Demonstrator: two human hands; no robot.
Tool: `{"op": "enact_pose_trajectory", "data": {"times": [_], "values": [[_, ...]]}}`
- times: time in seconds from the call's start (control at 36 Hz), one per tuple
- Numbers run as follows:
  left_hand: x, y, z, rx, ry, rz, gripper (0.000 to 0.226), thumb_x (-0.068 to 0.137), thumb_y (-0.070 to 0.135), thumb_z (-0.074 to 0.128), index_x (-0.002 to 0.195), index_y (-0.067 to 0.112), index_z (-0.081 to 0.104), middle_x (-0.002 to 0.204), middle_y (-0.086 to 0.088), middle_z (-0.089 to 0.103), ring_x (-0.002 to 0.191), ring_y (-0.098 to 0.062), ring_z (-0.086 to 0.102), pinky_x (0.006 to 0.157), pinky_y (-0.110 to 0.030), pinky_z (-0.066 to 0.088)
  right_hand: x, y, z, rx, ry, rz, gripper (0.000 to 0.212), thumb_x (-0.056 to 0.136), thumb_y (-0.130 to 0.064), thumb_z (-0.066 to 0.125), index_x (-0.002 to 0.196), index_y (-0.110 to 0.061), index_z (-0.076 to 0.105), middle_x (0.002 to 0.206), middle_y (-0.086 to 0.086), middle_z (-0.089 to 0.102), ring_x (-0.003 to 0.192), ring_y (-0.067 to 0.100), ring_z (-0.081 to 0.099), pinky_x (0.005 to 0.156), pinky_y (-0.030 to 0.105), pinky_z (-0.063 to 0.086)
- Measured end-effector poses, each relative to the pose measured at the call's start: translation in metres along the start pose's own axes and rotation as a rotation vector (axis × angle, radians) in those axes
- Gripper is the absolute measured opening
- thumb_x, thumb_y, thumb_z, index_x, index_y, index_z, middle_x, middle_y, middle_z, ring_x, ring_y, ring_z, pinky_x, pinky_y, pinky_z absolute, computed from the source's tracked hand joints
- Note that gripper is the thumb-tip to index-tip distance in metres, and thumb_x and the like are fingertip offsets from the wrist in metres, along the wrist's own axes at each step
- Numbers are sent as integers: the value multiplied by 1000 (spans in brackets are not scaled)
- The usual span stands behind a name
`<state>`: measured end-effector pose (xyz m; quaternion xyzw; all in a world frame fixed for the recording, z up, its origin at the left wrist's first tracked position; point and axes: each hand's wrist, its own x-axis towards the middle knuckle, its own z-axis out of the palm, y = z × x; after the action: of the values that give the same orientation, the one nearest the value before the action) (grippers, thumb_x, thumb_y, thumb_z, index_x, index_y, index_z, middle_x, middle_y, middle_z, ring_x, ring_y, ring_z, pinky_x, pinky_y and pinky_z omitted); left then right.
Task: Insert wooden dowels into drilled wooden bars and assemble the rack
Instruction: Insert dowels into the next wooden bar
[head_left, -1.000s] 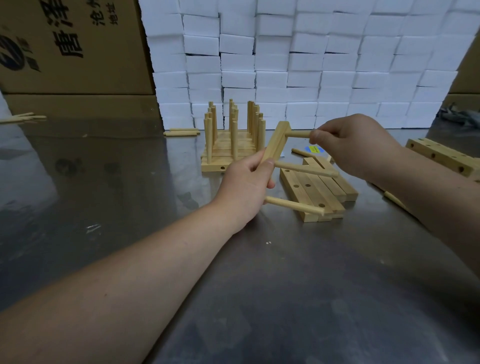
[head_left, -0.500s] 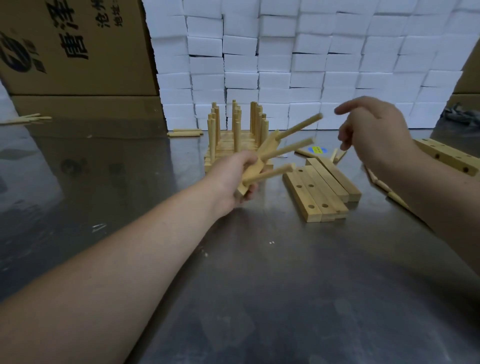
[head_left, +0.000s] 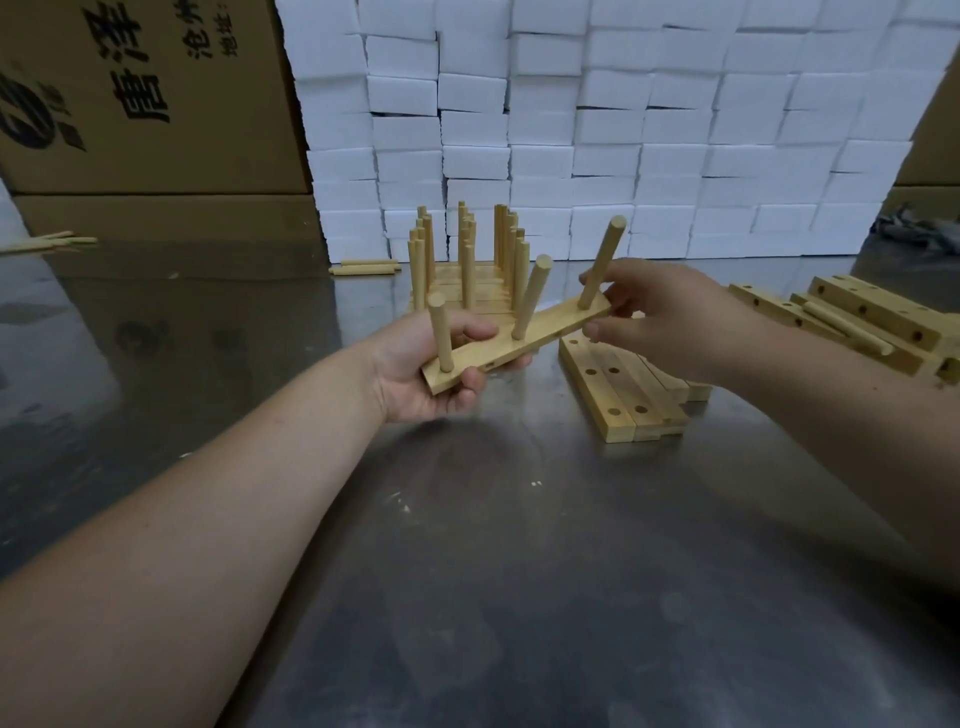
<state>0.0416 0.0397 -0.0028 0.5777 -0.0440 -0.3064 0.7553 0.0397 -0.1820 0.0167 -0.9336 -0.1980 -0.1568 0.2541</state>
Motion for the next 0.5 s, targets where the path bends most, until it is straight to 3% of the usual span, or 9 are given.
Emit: {"op": "enact_pose_trajectory", "data": {"times": [0.08,0.14,0.19,0.25,0.36,0.44,0.5], "values": [[-2,2,0,-62,15,-7,29,83,22,50,102,4,60,78,-13,69,40,-10,54,40,-19,49,0,1,1,-43,22,-8,21,84,-33,64,105,-34,62,81,-18,55,78,0,52,62,17,35],[-3,4,-1,-184,68,22,38,94,27,37,94,1,65,69,-16,66,42,-16,59,40,-22,51,0,2,1,-37,44,-3,21,84,-35,63,105,-31,64,80,-18,56,76,-1,51,61,15,35],[0,5,-5,-314,173,151,45,97,28,29,92,-1,64,65,-16,66,45,-19,62,41,-24,53,0,4,1,-37,68,16,26,85,-37,61,108,-26,64,80,-15,58,73,1,51,61,16,37],[5,3,-8,-330,315,316,34,97,23,29,97,2,57,71,-14,68,51,-18,65,47,-24,54,2,7,2,-39,92,52,34,87,-38,58,116,-20,61,84,-11,58,71,2,49,60,16,36],[15,-4,-7,-61,474,499,20,95,13,46,111,2,54,94,-14,68,68,-17,70,65,-25,57,5,13,3,-65,108,124,35,88,-40,57,114,-19,63,81,-11,57,70,3,49,57,20,37],[18,-6,-5,107,533,580,35,90,7,57,125,3,51,104,-13,65,80,-16,70,76,-24,56,5,15,5,-72,102,157,34,88,-43,54,111,-20,64,82,-10,58,73,5,52,59,22,42],[19,-7,-6,269,619,599,40,88,5,60,127,6,52,104,-8,64,77,-11,68,78,-22,55,5,13,7,-99,96,154,35,89,-43,53,113,-19,64,78,-12,57,71,4,51,57,21,41]]}}
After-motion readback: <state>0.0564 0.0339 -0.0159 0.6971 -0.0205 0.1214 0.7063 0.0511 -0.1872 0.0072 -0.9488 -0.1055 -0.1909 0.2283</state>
